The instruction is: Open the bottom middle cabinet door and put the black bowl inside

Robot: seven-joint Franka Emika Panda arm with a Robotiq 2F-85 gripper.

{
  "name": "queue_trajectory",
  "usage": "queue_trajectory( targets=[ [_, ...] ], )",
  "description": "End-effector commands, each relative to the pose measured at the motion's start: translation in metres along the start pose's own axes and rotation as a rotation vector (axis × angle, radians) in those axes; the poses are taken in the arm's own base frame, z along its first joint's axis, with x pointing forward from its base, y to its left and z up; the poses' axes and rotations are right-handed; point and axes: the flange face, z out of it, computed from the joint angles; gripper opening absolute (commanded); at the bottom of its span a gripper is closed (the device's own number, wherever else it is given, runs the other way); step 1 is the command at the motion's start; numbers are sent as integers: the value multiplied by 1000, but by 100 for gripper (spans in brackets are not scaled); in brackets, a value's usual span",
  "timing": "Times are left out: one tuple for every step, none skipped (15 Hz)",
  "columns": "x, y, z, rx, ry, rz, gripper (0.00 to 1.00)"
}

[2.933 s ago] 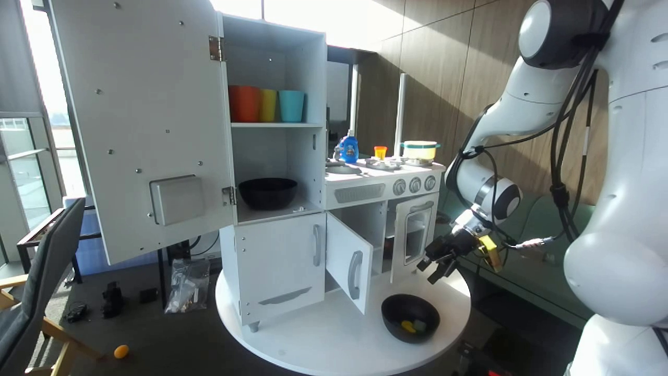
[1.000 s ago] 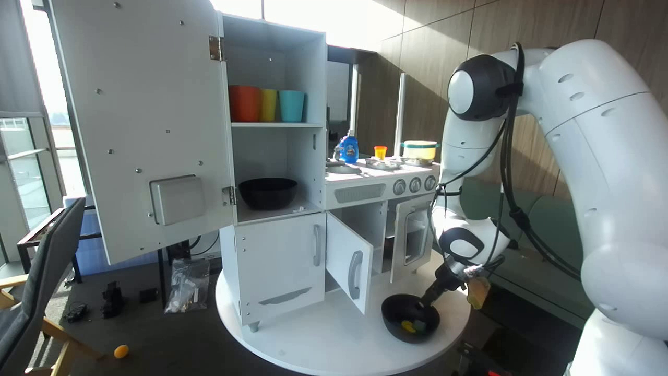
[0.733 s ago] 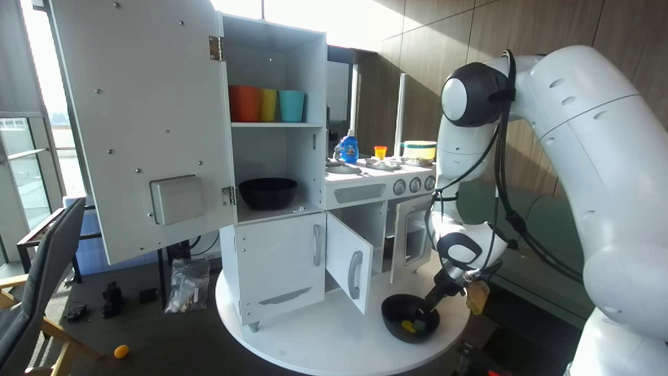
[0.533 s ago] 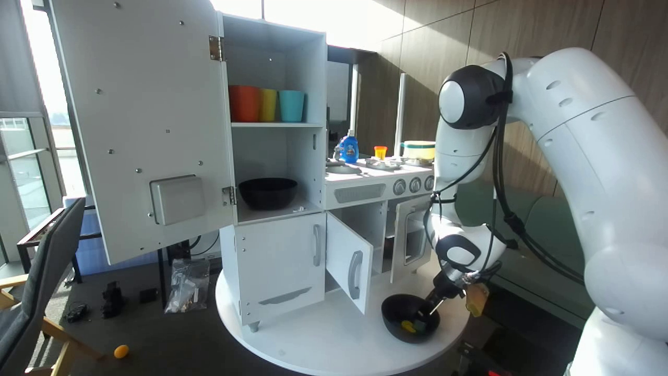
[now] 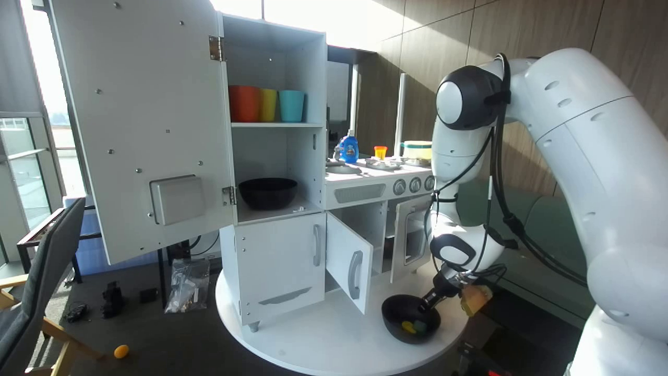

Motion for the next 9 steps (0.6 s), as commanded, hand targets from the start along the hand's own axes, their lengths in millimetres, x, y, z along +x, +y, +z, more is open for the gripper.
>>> queue_trajectory(
  targets=[
    [8,0,-3,-107,-13,103,0],
    [10,-2,-6,-141,-19,133,2],
    [10,-3,-7,-159,-19,155,2],
    [12,-4,-10,-182,-28,182,2],
    [13,-7,-13,-198,-37,208,2],
    [14,-10,-17,-218,-48,237,2],
    [15,-14,-21,-239,-67,273,1],
    [16,-17,-24,-251,-84,305,2],
    [17,-21,-27,-250,-104,330,2]
  ],
)
